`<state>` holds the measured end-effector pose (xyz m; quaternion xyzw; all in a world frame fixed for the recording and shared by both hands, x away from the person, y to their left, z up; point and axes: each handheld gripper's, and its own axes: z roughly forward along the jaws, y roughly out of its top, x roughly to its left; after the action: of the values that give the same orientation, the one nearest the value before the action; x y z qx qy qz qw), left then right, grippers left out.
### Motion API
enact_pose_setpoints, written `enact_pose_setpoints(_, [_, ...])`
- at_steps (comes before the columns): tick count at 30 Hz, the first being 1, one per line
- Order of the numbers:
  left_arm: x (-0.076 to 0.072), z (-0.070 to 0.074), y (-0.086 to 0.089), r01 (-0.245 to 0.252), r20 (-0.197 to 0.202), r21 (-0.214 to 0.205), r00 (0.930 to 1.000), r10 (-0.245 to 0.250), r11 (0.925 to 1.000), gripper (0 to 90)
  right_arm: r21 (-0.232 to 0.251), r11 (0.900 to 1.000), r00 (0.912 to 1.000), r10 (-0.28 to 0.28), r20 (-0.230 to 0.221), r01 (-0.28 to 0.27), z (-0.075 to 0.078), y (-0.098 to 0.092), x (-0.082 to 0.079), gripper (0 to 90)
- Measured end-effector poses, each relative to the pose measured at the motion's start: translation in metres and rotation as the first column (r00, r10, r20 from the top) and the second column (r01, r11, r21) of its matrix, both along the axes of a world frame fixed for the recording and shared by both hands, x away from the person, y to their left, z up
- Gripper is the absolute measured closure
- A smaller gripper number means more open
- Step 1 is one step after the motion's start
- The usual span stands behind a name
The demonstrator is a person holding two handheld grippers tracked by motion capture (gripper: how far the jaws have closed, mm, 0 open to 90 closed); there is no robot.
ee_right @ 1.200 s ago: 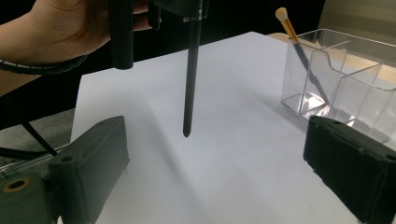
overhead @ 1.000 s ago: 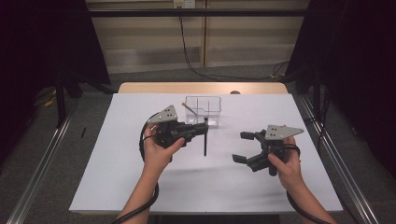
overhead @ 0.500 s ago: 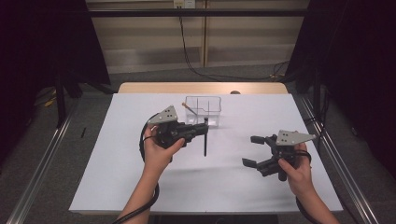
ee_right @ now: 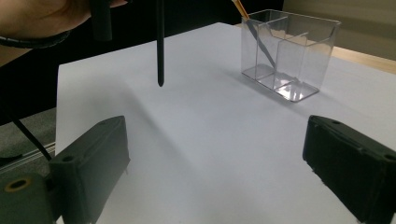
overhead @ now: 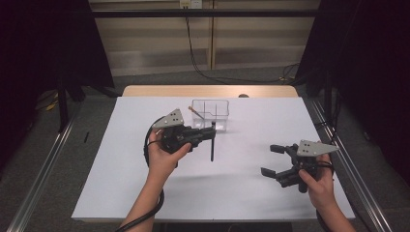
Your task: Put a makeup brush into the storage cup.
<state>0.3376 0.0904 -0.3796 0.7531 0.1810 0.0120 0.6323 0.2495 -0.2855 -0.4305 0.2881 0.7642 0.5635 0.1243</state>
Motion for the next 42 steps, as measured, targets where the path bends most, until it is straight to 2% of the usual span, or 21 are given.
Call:
enact_pose_setpoints(18, [0.002,-0.002,0.007,-0.032,-0.003,-0.007,0.9995,0.032,0.9995,84.3,-0.019,0.9993,0.9993,-0.033,-0.018,0.032,-0.011,-0.020,-0.007,6.7])
enact_pose_setpoints(24, [0.004,-0.003,0.010,-0.044,-0.004,-0.009,0.9990,0.044,0.9990,84.3,-0.006,0.9989,0.9987,-0.046,-0.024,0.046,-0.016,-0.028,-0.009,6.8])
enact_pose_setpoints(28, [0.005,-0.003,0.011,-0.049,-0.005,-0.014,0.9988,0.049,0.9987,84.3,-0.018,0.9985,0.9983,-0.053,-0.023,0.052,-0.019,-0.031,-0.010,6.8])
enact_pose_setpoints(42, [0.011,-0.006,0.018,-0.081,-0.011,-0.022,0.9967,0.081,0.9965,84.3,0.008,0.9985,0.9981,-0.054,-0.030,0.054,-0.024,-0.036,-0.013,6.8])
